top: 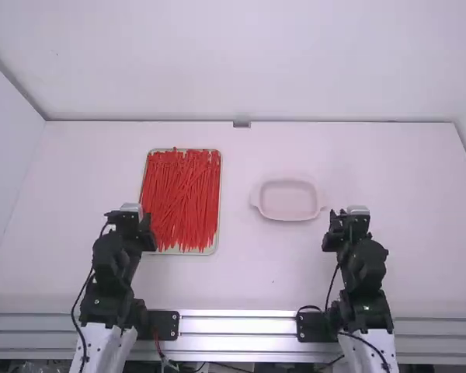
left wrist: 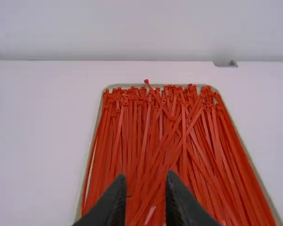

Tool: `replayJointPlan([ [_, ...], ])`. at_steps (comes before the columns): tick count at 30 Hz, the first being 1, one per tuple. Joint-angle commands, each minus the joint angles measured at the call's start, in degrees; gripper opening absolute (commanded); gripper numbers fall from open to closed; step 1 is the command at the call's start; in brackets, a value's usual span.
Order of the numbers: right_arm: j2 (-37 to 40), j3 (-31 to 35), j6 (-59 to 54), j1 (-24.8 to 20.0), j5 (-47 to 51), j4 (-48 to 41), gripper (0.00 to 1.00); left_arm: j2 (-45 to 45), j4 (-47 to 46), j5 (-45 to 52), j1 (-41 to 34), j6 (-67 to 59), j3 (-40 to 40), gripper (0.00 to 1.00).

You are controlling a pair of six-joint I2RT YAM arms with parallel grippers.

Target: Fasten the cable tie

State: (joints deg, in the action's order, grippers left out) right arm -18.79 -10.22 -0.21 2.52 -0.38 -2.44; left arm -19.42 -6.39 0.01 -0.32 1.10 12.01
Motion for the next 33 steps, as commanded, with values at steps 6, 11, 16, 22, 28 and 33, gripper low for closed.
replayJointPlan([
  [6, -10.16, -8.15, 0.03, 1.58, -0.21, -1.09, 0.36, -10.76, -3.02, 1.19, -0.95, 1.21, 8.66, 0.37],
  [11, -18.26, -13.22, 0.0, 2.84, -1.17, -2.17, 0.47, -19.21, -5.78, 1.59, -1.35, 1.81, 14.38, 0.47],
  [16, -26.64, -18.47, -0.01, 4.85, -1.49, -3.33, 0.57, -27.93, -8.72, 1.99, -1.45, 3.49, 20.29, 0.57],
  [22, -35.53, -24.04, -0.16, 6.51, -1.78, -4.56, 0.68, -37.17, -11.46, 2.43, -2.13, 4.3, 26.54, 0.69],
  [28, -43.58, -29.09, -0.21, 7.88, -2.11, -5.95, 0.79, -45.51, -14.31, 2.81, -2.04, 5.07, 32.19, 0.79],
  [33, -49.41, -32.74, -0.05, 8.78, -2.38, -6.84, 0.86, -51.54, -16.67, 3.09, -2.56, 5.62, 36.27, 0.86],
])
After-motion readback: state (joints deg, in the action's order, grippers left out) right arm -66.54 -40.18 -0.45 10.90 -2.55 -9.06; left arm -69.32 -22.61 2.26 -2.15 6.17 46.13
